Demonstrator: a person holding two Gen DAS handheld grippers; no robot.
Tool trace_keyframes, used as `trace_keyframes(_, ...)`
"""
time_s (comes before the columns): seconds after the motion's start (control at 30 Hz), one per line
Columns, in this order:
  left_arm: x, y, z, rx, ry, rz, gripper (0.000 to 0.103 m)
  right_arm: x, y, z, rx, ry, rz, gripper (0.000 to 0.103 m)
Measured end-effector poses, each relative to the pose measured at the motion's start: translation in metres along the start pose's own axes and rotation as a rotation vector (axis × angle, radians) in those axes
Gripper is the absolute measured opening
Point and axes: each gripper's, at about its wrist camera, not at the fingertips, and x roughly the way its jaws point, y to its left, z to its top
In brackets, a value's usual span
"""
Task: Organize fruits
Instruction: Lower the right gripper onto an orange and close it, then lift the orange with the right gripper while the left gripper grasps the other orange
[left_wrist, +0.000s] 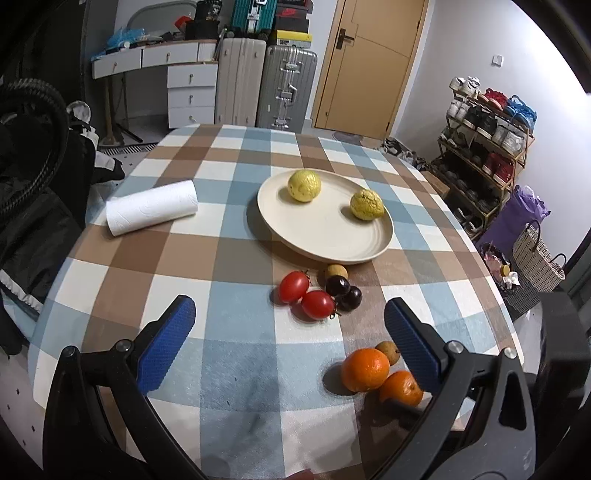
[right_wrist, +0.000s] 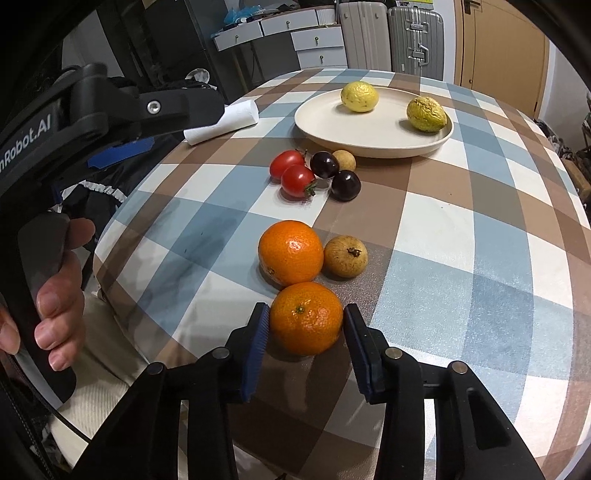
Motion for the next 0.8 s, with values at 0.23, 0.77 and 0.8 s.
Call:
trace_keyframes(0.23, 0.017, -0.004, -0.005, -0.008, 0.077, -0.096, 0.102, -0.014, -0.019, 0.003, 0.087, -0.051, -0.013, 0.041)
trace_keyframes(0.77, 0.048, -0.03, -0.03, 0.069, 0.178, -0.126, 0.097, -0.045, -0.05, 0.008, 0.217, -0.157, -0.051, 0.041)
trace_keyframes(0.8, 0.05, -0.029, -0.031, 0.064, 0.188, -0.133, 0.092, -0.047, -0.05, 0.008, 0.219, -0.163, -0.049, 0.041)
